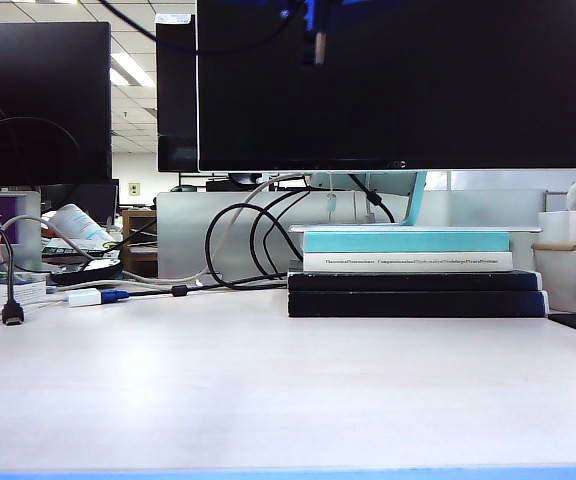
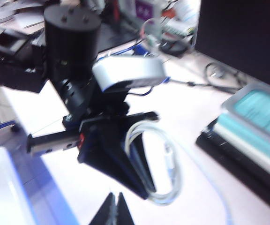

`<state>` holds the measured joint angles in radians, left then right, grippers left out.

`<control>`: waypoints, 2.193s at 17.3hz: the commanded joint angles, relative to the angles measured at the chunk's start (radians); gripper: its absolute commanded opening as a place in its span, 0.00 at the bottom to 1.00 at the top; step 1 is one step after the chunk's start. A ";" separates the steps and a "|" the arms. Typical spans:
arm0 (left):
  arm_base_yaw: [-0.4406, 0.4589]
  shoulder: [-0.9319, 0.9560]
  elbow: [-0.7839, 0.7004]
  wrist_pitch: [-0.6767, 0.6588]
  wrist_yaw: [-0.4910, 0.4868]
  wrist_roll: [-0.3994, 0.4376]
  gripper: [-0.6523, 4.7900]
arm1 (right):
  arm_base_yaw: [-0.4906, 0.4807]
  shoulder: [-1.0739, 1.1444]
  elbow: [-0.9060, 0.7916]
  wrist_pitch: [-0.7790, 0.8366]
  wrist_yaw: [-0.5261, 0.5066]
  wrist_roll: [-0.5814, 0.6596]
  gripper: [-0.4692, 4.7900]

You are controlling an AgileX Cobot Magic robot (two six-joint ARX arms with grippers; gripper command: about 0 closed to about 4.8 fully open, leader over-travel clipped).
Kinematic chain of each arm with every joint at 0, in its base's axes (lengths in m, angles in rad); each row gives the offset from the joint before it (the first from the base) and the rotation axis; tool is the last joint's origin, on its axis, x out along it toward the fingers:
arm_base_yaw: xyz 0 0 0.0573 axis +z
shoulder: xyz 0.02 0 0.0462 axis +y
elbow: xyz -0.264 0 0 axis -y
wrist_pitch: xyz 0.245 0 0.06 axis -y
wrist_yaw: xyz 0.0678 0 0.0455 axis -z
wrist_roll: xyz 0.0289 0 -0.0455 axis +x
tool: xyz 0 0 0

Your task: Unfold the white charging cable into a straight cable.

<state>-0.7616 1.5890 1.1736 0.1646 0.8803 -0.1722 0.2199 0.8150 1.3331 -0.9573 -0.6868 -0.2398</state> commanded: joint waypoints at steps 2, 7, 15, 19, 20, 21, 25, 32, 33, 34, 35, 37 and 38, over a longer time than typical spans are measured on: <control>-0.015 -0.005 0.005 0.087 0.172 -0.043 0.11 | 0.000 -0.005 -0.055 -0.026 0.013 -0.005 0.08; -0.012 -0.006 0.006 0.126 0.295 -0.048 0.11 | 0.000 -0.006 -0.093 -0.117 0.014 -0.063 0.25; -0.013 0.000 0.006 0.164 0.399 -0.040 0.11 | 0.000 -0.009 -0.094 -0.116 -0.082 -0.060 0.27; 0.000 0.001 0.006 -0.048 0.080 0.044 0.11 | 0.000 -0.048 -0.087 -0.088 0.020 -0.058 0.27; -0.001 0.000 0.006 -0.101 0.008 0.060 0.11 | 0.000 -0.060 -0.087 -0.085 0.050 -0.056 0.27; -0.004 0.000 0.006 -0.126 -0.015 0.072 0.11 | 0.000 -0.061 -0.087 -0.085 0.060 -0.055 0.27; -0.075 0.000 0.008 -0.183 -0.090 0.109 0.11 | 0.001 -0.068 -0.090 -0.084 0.042 -0.050 0.27; -0.101 -0.002 0.010 -0.206 0.331 0.179 0.11 | 0.001 -0.003 -0.093 -0.188 -0.142 -0.083 0.34; -0.101 -0.002 0.010 -0.194 0.336 0.175 0.11 | 0.002 0.005 -0.097 -0.188 -0.166 -0.082 0.34; -0.101 -0.002 0.010 -0.170 0.347 0.163 0.11 | 0.004 0.008 -0.101 -0.193 -0.180 -0.082 0.34; -0.101 -0.002 0.010 -0.142 0.366 0.155 0.11 | 0.006 0.009 -0.105 -0.194 -0.194 -0.082 0.34; -0.101 -0.002 0.010 -0.085 0.366 0.126 0.11 | 0.006 0.008 -0.109 -0.194 -0.247 -0.082 0.32; -0.101 -0.002 0.010 -0.052 0.377 0.101 0.11 | 0.006 0.008 -0.110 -0.195 -0.263 -0.082 0.25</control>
<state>-0.8616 1.5913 1.1782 0.0635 1.2339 -0.0463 0.2253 0.8253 1.2221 -1.1545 -0.9203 -0.3191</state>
